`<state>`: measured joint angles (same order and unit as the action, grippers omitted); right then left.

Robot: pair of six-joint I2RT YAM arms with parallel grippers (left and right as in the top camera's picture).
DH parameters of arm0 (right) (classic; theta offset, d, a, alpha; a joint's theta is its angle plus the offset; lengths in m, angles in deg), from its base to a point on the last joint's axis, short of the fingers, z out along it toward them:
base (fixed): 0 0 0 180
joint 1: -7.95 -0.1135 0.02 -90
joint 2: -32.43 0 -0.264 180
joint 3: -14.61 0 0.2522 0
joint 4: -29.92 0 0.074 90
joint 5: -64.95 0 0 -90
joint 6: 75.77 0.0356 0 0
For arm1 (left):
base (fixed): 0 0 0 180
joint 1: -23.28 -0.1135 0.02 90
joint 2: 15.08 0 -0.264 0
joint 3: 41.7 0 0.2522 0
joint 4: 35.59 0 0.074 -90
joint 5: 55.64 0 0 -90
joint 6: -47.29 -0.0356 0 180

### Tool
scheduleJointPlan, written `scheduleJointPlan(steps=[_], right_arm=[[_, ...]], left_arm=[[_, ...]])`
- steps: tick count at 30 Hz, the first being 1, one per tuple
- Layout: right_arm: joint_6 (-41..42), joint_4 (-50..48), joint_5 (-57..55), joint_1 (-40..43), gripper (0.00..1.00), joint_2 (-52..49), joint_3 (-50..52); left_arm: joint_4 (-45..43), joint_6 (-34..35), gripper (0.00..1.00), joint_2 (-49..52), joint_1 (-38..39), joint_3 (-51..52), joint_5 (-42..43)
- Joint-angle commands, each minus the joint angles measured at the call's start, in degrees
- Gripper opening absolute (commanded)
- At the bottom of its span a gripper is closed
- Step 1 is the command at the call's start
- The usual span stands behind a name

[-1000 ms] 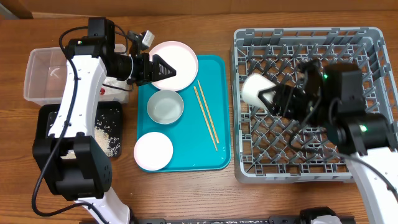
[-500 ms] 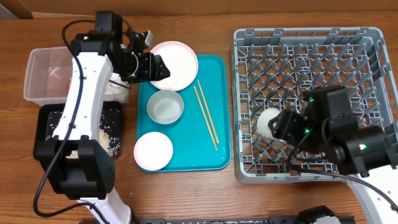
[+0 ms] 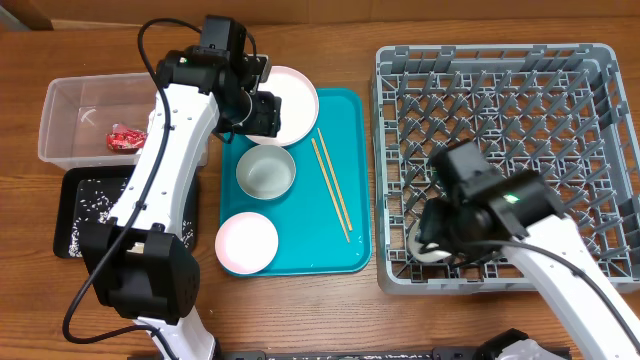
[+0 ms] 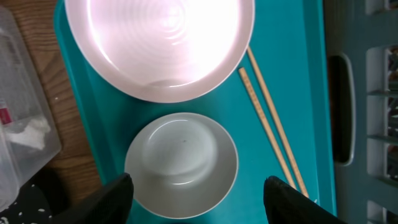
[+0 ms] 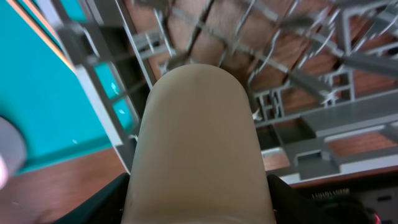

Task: Sort waste into correct bins and load items into the dishwasher
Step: 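Place the white cup upside down in the rack's front corner with right gripper, then move right gripper to the teal tray and grasp the grey bowl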

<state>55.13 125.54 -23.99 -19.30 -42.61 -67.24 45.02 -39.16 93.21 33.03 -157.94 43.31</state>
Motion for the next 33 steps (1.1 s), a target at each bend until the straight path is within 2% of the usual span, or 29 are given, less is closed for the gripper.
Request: scheduleJointPlan(steps=[1,4,10,14,19,24,27,29,33], right_arm=[[1.9,-0.1,-0.1,-2.9,0.6,-2.7,-0.5],[2.7,-0.6,-0.2,-4.7,0.6,-5.9,-0.4],[2.6,-3.2,-0.3,-5.0,0.8,-11.3,-0.4],[2.6,-4.2,-0.6,-4.7,0.86,-11.3,-1.3],[0.7,-5.5,-1.2,-4.1,0.86,-11.2,-10.2],[-2.2,-19.7,0.1,-4.7,0.79,-11.2,-16.4],[-2.1,-28.8,2.2,-5.7,0.77,-13.4,-16.4],[-2.1,-33.2,4.2,-6.6,0.77,-16.3,-16.4],[-1.7,-39.9,6.0,-8.7,0.76,-24.0,-16.4]], left_arm=[[0.2,1.2,0.7,-0.1,0.0,-1.4,-2.1],[0.2,1.2,0.7,-0.1,0.0,-1.4,-2.1],[0.3,1.2,0.71,-0.1,0.0,-1.4,-2.1],[0.0,1.2,0.73,-0.1,0.0,-1.6,-2.2],[1.6,1.8,0.73,-0.1,-0.1,-6.0,-2.1],[5.4,1.8,0.75,-0.1,-1.5,-16.2,-3.5],[6.7,1.9,0.88,-0.1,-4.2,-21.2,-3.6],[7.0,2.5,1.0,-0.1,-6.5,-23.4,-3.6],[7.1,2.9,1.0,-0.1,-10.5,-24.4,-3.6]])
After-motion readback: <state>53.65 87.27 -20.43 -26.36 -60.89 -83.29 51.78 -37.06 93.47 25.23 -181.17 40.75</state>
